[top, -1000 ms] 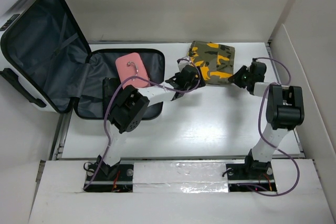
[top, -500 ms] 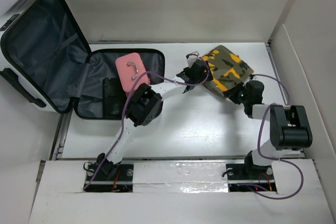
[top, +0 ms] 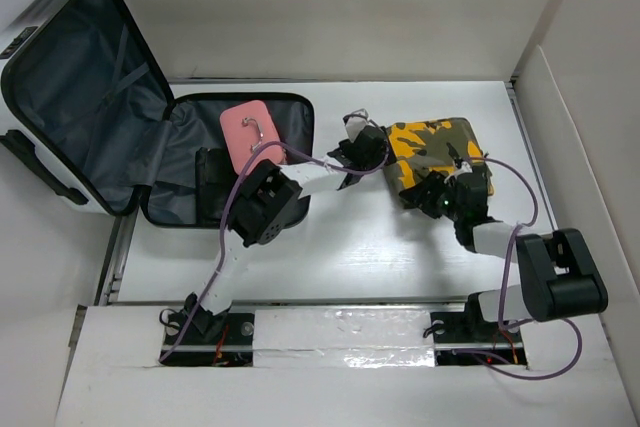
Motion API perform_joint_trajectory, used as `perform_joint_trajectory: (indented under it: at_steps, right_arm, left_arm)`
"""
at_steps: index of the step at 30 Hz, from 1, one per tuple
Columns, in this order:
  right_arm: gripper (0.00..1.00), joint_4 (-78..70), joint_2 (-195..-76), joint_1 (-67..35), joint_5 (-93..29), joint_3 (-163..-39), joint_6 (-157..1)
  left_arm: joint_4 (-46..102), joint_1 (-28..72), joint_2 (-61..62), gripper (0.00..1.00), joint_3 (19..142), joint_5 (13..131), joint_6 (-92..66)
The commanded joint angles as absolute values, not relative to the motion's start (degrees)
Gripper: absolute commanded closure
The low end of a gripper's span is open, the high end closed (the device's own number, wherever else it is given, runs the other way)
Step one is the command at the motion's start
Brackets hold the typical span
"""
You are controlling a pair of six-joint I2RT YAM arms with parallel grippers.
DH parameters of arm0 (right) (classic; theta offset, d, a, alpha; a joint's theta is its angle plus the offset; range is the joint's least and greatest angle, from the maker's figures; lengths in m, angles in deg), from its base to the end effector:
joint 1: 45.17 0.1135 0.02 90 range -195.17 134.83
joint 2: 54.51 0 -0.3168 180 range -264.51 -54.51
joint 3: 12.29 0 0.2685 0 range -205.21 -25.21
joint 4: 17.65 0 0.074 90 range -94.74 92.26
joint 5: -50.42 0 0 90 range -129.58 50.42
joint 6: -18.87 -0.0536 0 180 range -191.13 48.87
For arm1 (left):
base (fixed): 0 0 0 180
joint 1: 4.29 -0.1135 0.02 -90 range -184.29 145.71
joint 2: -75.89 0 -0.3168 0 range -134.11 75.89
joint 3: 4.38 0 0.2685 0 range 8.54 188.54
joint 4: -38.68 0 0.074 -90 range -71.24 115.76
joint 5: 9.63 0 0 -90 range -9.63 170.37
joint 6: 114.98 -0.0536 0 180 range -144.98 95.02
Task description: Pack the luggage
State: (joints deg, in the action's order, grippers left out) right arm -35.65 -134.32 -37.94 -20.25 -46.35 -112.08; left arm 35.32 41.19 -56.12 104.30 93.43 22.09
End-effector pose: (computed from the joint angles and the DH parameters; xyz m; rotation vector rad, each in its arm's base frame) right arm 0.2572 0.0505 0.1750 0.4078 2.1004 0.8555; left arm 0.4233 -0.4131 0.1859 -0.1781 2.1075 -0.7731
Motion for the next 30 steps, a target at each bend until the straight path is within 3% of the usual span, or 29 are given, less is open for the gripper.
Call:
perform_joint_trajectory:
  at_steps: [1, 13, 22, 24, 26, 30]
  right_arm:
    - [0.41, -37.0, -131.4, -37.9, -23.2, -47.6, -110.0]
    - [0.37, -23.5, -108.7, -37.3, -29.1, -48.4, -104.1]
    - [0.38, -17.7, -98.5, -37.3, -26.4, -52.0, -103.4]
    - [0.38, -16.9, -96.7, -37.3, -25.7, -53.0, -103.5]
    - [0.39, -16.1, -94.6, -37.3, -25.2, -53.5, -103.6]
    - [0.39, -14.1, -90.8, -37.3, -26.0, -54.8, -103.3]
  left_arm:
    - [32.7, 44.1, -50.8, 0.26, 101.3, 99.7, 23.9]
    - [31.7, 45.3, -59.0, 0.16, 109.0, 94.3, 29.7]
    - [31.9, 44.8, -62.9, 0.3, 114.0, 98.1, 32.9]
    - [36.5, 43.9, -62.6, 0.42, 111.8, 97.1, 32.0]
    - [41.5, 42.8, -61.4, 0.65, 108.7, 94.6, 32.0]
    - [48.3, 40.5, -59.8, 0.92, 105.8, 90.9, 29.3]
